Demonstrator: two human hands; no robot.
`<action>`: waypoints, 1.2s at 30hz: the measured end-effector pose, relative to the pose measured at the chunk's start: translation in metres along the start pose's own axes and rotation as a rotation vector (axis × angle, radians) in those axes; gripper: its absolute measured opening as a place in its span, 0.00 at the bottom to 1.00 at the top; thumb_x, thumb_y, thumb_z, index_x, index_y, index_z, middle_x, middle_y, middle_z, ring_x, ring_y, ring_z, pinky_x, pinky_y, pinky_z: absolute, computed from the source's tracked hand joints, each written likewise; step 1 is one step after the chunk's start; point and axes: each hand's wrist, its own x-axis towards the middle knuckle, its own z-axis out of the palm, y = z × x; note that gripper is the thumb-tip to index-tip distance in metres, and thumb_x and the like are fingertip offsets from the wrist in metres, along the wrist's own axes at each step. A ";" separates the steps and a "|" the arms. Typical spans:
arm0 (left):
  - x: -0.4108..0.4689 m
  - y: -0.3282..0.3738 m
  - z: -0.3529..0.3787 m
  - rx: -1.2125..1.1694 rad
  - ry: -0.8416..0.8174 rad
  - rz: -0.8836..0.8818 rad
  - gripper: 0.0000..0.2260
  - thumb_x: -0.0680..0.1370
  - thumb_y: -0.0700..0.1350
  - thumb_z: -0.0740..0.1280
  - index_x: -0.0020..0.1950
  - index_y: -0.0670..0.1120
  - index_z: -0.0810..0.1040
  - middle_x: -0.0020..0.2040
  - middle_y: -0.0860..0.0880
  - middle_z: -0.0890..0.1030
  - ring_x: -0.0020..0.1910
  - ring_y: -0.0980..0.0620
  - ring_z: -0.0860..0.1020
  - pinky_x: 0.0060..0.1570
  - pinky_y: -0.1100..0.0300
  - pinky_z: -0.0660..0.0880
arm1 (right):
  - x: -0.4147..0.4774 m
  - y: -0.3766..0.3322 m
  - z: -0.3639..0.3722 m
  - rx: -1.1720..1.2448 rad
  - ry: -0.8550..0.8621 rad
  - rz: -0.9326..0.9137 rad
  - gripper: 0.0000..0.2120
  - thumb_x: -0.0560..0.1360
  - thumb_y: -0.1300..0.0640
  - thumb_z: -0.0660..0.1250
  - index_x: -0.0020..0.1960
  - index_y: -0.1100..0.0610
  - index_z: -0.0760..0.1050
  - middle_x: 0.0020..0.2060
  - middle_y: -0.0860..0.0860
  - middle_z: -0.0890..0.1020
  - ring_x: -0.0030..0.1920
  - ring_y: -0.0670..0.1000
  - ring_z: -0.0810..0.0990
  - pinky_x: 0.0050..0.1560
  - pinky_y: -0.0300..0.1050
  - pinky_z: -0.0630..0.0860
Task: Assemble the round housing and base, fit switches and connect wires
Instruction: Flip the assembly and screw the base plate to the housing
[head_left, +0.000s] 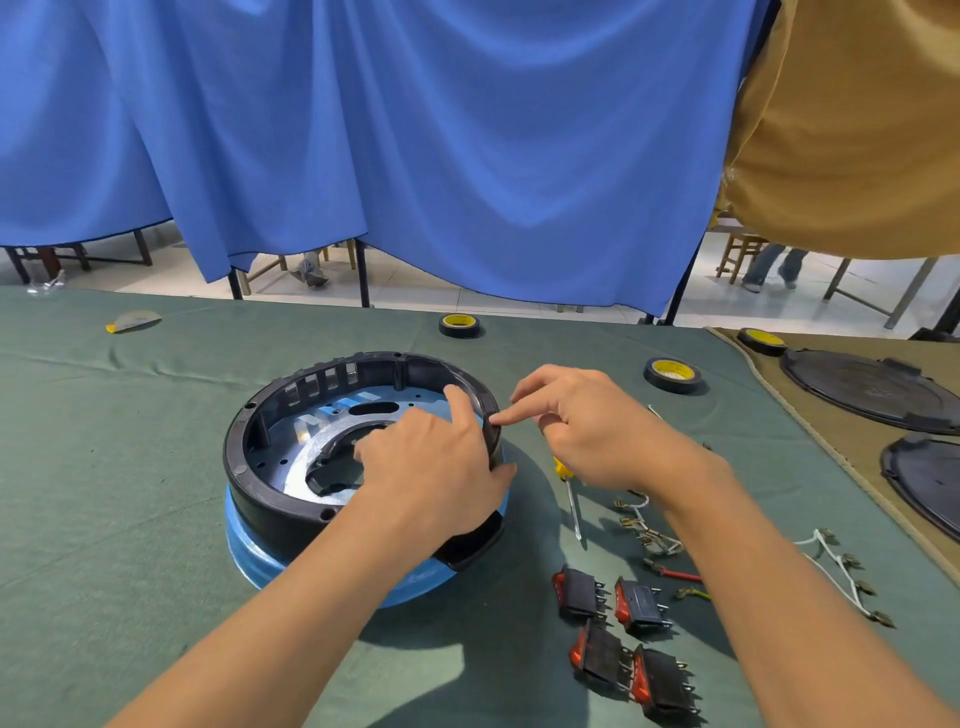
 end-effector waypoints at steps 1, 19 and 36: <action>0.000 -0.001 0.000 0.023 0.003 0.015 0.38 0.77 0.69 0.57 0.76 0.44 0.51 0.60 0.42 0.76 0.57 0.38 0.77 0.49 0.49 0.74 | 0.000 -0.001 -0.001 -0.007 -0.029 0.004 0.24 0.78 0.66 0.54 0.60 0.43 0.79 0.60 0.43 0.74 0.62 0.48 0.70 0.62 0.54 0.71; -0.014 0.003 -0.001 -0.015 -0.006 0.035 0.26 0.76 0.64 0.63 0.62 0.49 0.57 0.36 0.51 0.65 0.42 0.43 0.70 0.39 0.53 0.65 | -0.004 -0.007 -0.005 0.089 -0.098 -0.009 0.21 0.78 0.60 0.57 0.64 0.42 0.76 0.53 0.48 0.82 0.29 0.40 0.76 0.35 0.41 0.76; -0.023 0.022 0.005 0.094 0.126 0.060 0.19 0.80 0.51 0.63 0.65 0.43 0.62 0.53 0.45 0.80 0.53 0.40 0.80 0.37 0.54 0.63 | -0.010 -0.002 -0.004 0.425 -0.151 0.131 0.18 0.79 0.59 0.60 0.63 0.42 0.77 0.48 0.50 0.82 0.48 0.55 0.83 0.53 0.56 0.80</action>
